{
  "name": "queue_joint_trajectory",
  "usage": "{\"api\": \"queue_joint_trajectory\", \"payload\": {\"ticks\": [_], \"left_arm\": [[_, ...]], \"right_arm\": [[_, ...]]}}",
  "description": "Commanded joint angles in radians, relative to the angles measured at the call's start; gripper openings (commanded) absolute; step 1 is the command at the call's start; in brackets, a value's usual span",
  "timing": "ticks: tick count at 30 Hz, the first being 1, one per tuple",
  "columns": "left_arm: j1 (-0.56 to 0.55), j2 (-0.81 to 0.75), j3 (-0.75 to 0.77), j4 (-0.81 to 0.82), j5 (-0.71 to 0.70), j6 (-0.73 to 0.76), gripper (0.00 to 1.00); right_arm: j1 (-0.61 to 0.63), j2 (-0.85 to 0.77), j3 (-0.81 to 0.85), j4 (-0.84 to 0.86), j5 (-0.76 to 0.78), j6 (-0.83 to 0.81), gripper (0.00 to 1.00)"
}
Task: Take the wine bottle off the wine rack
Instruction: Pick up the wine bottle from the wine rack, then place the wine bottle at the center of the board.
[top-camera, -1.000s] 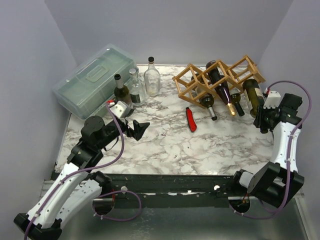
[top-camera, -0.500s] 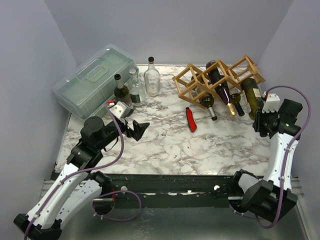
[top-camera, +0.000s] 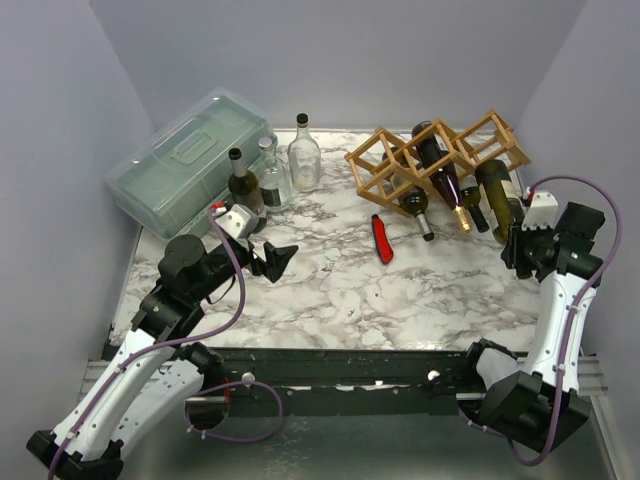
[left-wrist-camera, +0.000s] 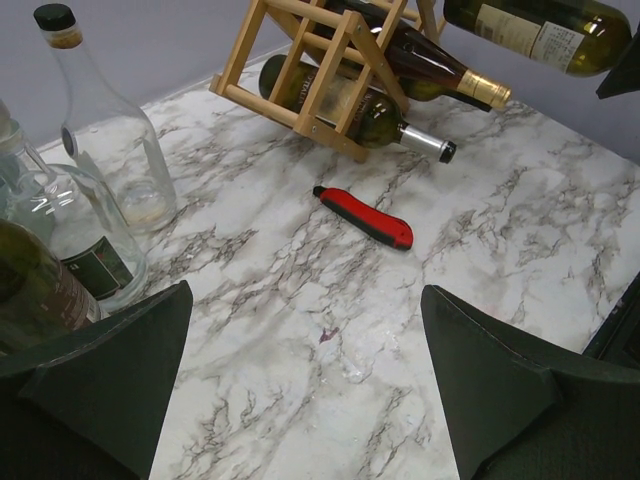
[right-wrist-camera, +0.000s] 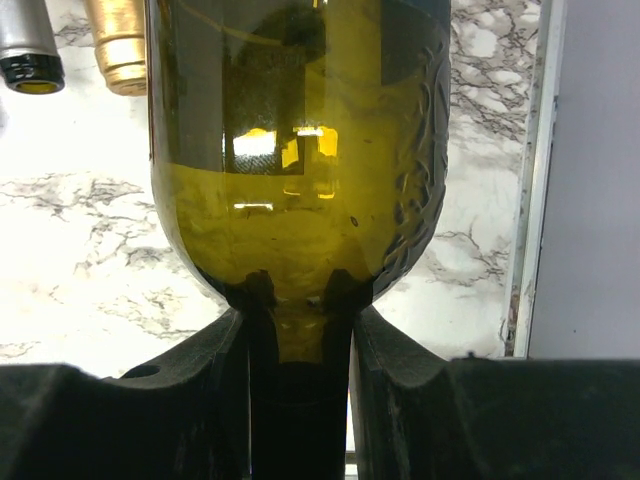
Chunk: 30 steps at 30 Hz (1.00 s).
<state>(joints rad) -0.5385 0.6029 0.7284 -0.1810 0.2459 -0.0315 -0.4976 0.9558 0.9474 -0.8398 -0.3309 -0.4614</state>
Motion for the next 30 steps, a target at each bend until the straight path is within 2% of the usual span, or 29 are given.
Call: {"api": "queue_joint_trajectory", "payload": {"ticks": [1, 30], "left_arm": [[0.0, -0.006, -0.012, 0.014, -0.016, 0.019, 0.99], [-0.001, -0.041, -0.046, 0.057, 0.06, 0.074, 0.99]], "right_arm": [[0.001, -0.05, 0.078, 0.05, -0.076, 0.002, 0.0], [0.0, 0.019, 0.326, -0.142, -0.295, -0.107, 0.0]]}}
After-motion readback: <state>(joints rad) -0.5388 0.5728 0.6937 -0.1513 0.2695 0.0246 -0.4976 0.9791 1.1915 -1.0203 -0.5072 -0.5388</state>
